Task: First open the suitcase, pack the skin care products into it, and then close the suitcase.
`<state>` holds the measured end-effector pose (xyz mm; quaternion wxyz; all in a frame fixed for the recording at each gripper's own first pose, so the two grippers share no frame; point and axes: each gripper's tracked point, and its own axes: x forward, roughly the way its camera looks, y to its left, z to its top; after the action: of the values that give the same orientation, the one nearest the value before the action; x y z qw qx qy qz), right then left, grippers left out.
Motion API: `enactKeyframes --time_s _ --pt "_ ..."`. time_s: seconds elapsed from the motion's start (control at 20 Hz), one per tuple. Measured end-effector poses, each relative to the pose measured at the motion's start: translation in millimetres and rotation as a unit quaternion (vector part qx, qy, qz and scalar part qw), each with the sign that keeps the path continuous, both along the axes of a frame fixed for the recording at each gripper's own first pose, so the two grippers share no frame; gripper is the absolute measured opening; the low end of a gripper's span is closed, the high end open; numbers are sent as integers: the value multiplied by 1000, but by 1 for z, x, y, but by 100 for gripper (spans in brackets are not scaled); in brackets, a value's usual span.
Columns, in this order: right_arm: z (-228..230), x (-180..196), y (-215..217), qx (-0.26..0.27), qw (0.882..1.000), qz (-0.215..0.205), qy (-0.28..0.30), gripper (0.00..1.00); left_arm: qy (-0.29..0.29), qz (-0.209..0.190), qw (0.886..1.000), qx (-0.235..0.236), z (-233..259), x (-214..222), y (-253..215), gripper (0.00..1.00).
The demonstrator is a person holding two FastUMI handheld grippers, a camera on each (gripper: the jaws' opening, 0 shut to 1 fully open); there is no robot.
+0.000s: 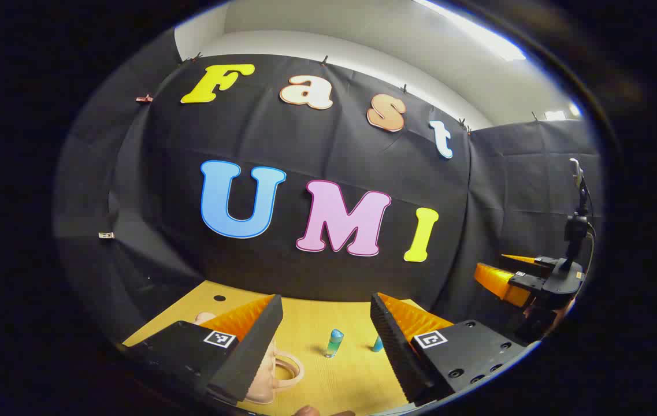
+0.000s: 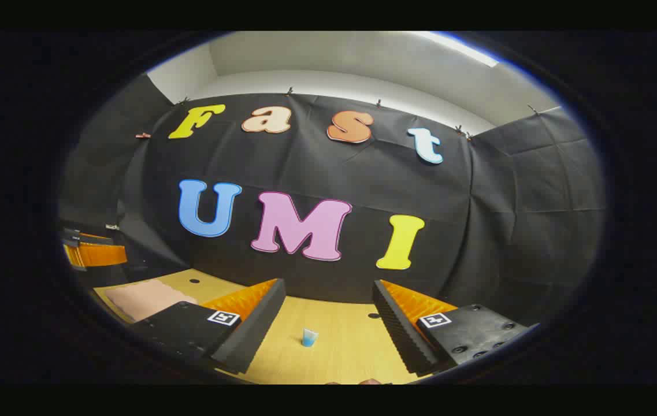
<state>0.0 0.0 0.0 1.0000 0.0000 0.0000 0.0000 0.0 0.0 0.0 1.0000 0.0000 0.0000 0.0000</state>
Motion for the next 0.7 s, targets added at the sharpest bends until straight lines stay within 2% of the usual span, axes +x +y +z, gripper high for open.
enactKeyframes --time_s 0.15,0.7 --pt "-3 0 0 0 1000 0 3 96 -4 0 1000 19 1 -1 -1 96" --pt "-2 -10 -13 -3 1000 -17 -1 95 -4 -8 999 31 -1 -7 -9 96"
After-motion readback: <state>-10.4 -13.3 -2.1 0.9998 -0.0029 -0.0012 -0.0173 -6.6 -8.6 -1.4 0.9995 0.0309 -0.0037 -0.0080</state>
